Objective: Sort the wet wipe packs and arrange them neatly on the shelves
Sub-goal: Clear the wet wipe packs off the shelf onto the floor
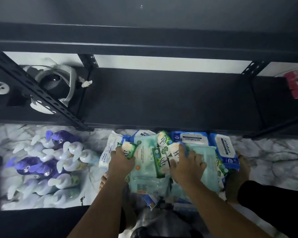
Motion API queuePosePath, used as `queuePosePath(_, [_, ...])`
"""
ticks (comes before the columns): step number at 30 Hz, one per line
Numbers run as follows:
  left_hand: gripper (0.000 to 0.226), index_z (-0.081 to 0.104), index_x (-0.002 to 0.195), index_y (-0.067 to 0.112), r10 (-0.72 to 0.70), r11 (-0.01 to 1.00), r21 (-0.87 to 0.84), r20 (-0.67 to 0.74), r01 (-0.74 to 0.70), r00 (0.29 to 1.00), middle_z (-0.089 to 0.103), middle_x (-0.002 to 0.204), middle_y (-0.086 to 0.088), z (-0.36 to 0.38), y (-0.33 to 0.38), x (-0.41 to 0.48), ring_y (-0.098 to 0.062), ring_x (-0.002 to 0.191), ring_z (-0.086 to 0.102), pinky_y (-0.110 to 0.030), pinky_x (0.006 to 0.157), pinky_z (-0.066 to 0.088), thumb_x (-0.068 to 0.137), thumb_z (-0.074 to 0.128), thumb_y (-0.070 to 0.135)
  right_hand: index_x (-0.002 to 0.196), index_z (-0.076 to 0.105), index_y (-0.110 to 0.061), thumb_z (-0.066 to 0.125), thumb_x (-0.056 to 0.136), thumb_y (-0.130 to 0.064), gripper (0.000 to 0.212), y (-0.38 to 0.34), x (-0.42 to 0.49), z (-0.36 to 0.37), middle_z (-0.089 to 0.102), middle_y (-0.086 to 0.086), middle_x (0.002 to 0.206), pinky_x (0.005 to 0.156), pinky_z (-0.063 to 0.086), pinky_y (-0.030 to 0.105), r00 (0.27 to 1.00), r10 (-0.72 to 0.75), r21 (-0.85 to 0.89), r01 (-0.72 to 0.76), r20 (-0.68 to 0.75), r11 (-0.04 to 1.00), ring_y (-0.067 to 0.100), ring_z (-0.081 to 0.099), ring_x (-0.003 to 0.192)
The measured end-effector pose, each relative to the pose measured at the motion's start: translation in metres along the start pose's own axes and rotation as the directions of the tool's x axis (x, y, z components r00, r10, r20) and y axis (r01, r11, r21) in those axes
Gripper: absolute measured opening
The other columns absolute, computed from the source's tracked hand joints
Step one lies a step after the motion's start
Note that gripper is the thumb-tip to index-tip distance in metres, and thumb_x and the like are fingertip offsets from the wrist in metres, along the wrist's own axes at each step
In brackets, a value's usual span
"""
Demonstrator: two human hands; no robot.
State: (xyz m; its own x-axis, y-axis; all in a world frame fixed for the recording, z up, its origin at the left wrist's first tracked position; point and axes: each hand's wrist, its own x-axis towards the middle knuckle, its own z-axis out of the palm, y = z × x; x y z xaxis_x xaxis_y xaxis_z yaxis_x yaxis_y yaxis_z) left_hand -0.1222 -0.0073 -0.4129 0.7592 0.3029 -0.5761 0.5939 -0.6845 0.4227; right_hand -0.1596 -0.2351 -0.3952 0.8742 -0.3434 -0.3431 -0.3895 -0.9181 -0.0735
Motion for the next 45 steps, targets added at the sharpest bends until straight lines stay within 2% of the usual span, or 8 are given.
queuePosePath(7, [0.084, 0.015, 0.159, 0.021, -0.039, 0.999, -0.003, 0.084, 0.04, 0.996, 0.037, 0.146, -0.014, 0.015, -0.011, 0.016, -0.038, 0.13, 0.045, -0.056, 0.103, 0.047, 0.089, 0.061, 0.026, 0.16, 0.001, -0.036, 0.046, 0.088, -0.063, 0.089, 0.003, -0.002, 0.027, 0.028, 0.01, 0.15, 0.097, 0.032, 0.046, 0.998, -0.056, -0.076, 0.055, -0.016, 0.996, 0.031, 0.034, 0.126])
queuePosePath(15, [0.073, 0.03, 0.152, 0.019, 0.044, 0.999, 0.023, 0.026, -0.044, 0.999, 0.046, 0.138, -0.012, 0.007, 0.001, 0.001, -0.035, 0.124, 0.05, -0.051, 0.102, 0.046, 0.085, 0.059, 0.024, 0.157, 0.01, -0.034, 0.046, 0.084, -0.063, 0.087, -0.001, -0.01, 0.003, 0.03, 0.007, 0.145, 0.095, 0.031, 0.045, 0.997, -0.072, -0.033, 0.072, 0.014, 0.997, 0.029, 0.033, 0.124])
queuePosePath(18, [0.065, 0.044, 0.139, 0.021, 0.151, 0.988, -0.053, 0.047, -0.148, 0.987, 0.059, 0.119, -0.007, 0.0, 0.013, -0.011, -0.032, 0.098, 0.067, -0.049, 0.089, 0.055, 0.075, 0.048, 0.03, 0.152, 0.021, -0.035, 0.044, 0.082, -0.063, 0.079, -0.004, -0.019, -0.018, 0.034, 0.003, 0.134, 0.089, 0.029, 0.043, 0.995, -0.096, -0.028, 0.096, 0.003, 0.995, 0.026, 0.032, 0.119])
queuePosePath(22, [0.055, 0.049, 0.142, 0.02, 0.332, 0.943, -0.004, -0.002, -0.332, 0.943, 0.068, 0.12, -0.01, -0.02, 0.047, -0.045, -0.031, 0.106, 0.066, -0.04, 0.093, 0.053, 0.088, 0.054, 0.028, 0.137, 0.043, -0.033, 0.044, 0.082, -0.06, 0.062, -0.013, -0.028, -0.054, 0.043, -0.001, 0.132, 0.089, 0.031, 0.043, 0.985, -0.167, -0.019, 0.166, -0.036, 0.986, 0.025, 0.035, 0.119])
queuePosePath(26, [0.044, 0.067, 0.122, 0.014, 0.55, 0.835, 0.087, -0.145, -0.543, 0.822, 0.071, 0.112, -0.009, -0.046, 0.078, -0.078, -0.032, 0.107, 0.063, -0.037, 0.092, 0.051, 0.084, 0.051, 0.032, 0.113, 0.058, -0.023, 0.048, 0.08, -0.052, 0.045, -0.02, -0.038, -0.098, 0.059, 0.001, 0.112, 0.088, 0.04, 0.042, 0.949, -0.271, 0.027, 0.279, -0.162, 0.96, 0.029, 0.048, 0.113])
queuePosePath(30, [0.053, 0.065, 0.125, 0.018, 0.693, 0.719, 0.243, -0.181, -0.651, 0.698, 0.068, 0.119, -0.002, -0.09, 0.109, -0.11, -0.028, 0.113, 0.061, -0.041, 0.091, 0.054, 0.082, 0.043, 0.041, 0.12, 0.057, -0.028, 0.047, 0.08, -0.052, 0.048, -0.025, -0.042, -0.153, 0.062, -0.004, 0.117, 0.089, 0.04, 0.042, 0.902, -0.341, 0.032, 0.361, -0.266, 0.932, 0.027, 0.049, 0.113])
queuePosePath(40, [0.032, 0.062, 0.112, 0.026, 0.856, 0.512, 0.47, -0.355, -0.719, 0.376, 0.065, 0.112, 0.008, -0.241, 0.186, -0.162, -0.021, 0.105, 0.06, -0.038, 0.083, 0.054, 0.085, 0.047, 0.035, 0.113, 0.061, -0.031, 0.05, 0.078, -0.045, 0.039, -0.057, -0.037, -0.317, 0.059, -0.011, 0.104, 0.084, 0.04, 0.044, 0.604, -0.401, 0.055, 0.594, -0.688, 0.802, 0.024, 0.046, 0.105])
queuePosePath(45, [0.024, 0.061, 0.099, 0.023, 0.866, 0.482, 0.468, -0.385, -0.741, 0.32, 0.061, 0.094, 0.007, -0.276, 0.213, -0.142, -0.02, 0.09, 0.058, -0.039, 0.075, 0.053, 0.082, 0.047, 0.032, 0.127, 0.056, -0.032, 0.058, 0.088, -0.039, 0.039, -0.081, -0.006, -0.372, 0.056, -0.01, 0.119, 0.096, 0.039, 0.043, 0.638, -0.391, 0.085, 0.583, -0.664, 0.808, 0.021, 0.042, 0.117])
